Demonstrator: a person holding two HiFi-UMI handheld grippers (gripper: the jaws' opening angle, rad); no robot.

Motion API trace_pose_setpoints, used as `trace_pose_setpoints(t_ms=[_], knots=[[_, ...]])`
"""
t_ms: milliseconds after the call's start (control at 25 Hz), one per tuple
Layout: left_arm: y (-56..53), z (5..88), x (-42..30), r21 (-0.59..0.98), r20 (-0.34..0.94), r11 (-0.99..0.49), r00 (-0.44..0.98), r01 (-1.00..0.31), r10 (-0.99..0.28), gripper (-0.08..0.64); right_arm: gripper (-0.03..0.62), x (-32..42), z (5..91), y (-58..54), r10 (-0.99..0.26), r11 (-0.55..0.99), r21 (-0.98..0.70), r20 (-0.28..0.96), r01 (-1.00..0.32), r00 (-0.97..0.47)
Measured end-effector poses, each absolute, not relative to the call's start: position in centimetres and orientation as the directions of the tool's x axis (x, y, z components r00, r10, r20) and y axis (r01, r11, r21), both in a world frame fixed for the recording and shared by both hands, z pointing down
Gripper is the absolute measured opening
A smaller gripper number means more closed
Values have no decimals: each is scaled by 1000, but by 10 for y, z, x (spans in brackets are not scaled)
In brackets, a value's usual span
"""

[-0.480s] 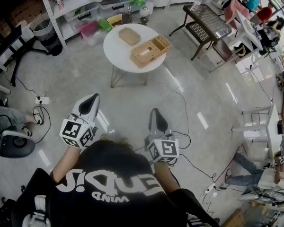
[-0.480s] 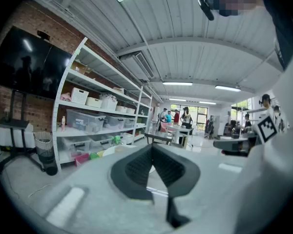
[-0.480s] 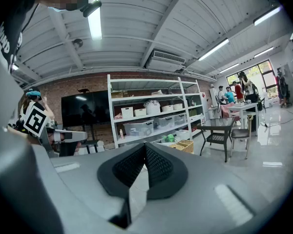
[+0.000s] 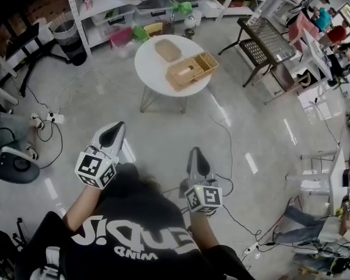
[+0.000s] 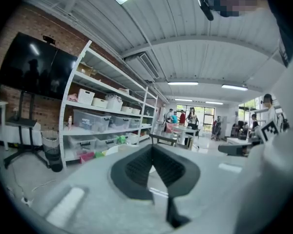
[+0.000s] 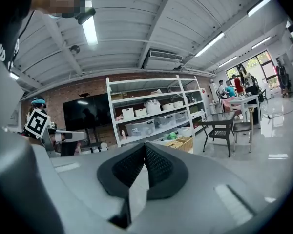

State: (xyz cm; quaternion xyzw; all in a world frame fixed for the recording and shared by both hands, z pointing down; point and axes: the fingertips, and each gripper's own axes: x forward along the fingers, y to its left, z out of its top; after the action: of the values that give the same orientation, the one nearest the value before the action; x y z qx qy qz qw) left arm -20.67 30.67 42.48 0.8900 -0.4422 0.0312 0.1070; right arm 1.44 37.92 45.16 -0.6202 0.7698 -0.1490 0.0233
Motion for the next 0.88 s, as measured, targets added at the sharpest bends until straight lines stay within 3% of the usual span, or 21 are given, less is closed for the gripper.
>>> trace_pose_setpoints(t_ms=[440,880], knots=[[283,429,-192,148,137,-571,589,-807,-797,2,-2,40,458,362,-965,185,-276,130,-943,-228],[181,451,-164,175,137,-585,608,-792,-782,1,-2,63,476,261,-961,185,-270,150,-945,-231]])
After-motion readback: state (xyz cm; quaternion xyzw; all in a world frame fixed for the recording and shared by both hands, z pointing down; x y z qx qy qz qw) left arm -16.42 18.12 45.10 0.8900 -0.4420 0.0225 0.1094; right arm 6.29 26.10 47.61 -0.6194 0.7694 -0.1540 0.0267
